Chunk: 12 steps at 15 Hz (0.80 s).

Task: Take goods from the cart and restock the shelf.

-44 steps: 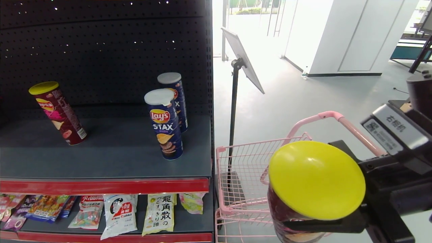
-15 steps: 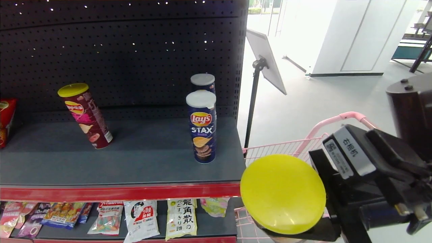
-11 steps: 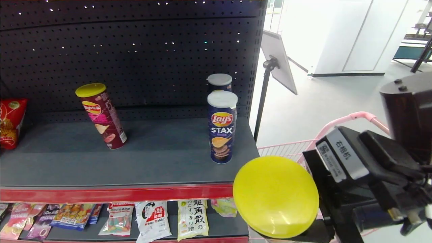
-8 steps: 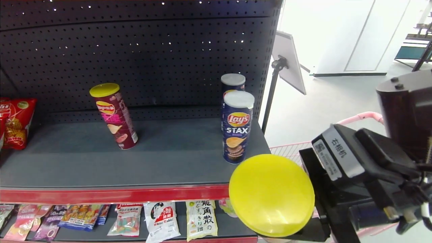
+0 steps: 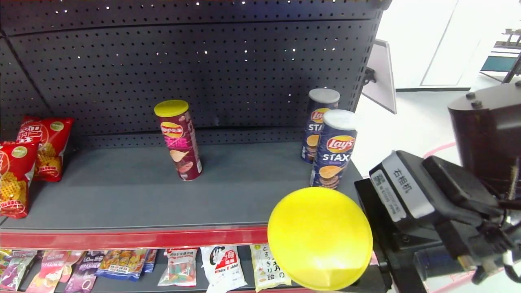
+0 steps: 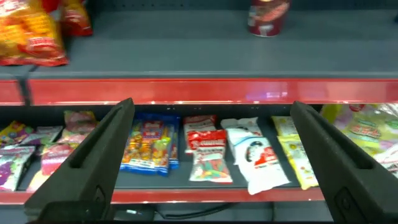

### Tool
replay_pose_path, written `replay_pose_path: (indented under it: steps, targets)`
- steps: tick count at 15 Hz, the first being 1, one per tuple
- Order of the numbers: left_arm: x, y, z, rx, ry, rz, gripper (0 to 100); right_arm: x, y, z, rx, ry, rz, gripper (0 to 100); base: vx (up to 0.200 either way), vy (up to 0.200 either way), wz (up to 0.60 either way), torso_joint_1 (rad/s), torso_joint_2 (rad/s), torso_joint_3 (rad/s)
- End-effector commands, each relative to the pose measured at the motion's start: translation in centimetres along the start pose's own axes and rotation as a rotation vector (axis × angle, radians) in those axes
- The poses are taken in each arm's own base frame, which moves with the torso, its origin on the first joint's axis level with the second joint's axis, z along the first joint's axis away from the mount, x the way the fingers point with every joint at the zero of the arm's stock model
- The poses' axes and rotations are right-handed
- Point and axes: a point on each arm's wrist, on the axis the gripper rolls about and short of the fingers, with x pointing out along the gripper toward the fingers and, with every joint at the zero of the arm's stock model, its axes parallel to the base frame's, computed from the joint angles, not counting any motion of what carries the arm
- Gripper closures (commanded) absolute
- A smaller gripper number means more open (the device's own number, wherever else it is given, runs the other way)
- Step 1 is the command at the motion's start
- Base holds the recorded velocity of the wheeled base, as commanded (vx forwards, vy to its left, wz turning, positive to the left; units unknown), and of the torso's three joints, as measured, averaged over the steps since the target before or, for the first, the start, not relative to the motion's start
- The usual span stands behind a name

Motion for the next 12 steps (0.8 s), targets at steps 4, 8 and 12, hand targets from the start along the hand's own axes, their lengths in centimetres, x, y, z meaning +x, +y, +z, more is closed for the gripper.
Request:
replay_pose_path:
  steps: [4, 8, 12]
  targets:
    - [0.0, 0.0, 0.0, 0.0, 0.0, 0.001, 0, 0.39, 0.12, -0.01, -0.001, 0.007, 0.009, 100, 0.0, 0.2, 0.0, 0.004, 0.0, 0.004]
    - [0.0, 0.0, 0.0, 0.0, 0.0, -0.001, 0, 0.53, 0.18, -0.01, -0.002, 0.008, 0.015, 100, 0.0, 0.2, 0.0, 0.004, 0.0, 0.002]
    - [0.0, 0.0, 0.0, 0.0, 0.0, -0.001, 0, 0.79, 0.09, -0.11, 0.0, 0.011, 0.019, 100, 0.0, 0.2, 0.0, 0.0, 0.0, 0.001]
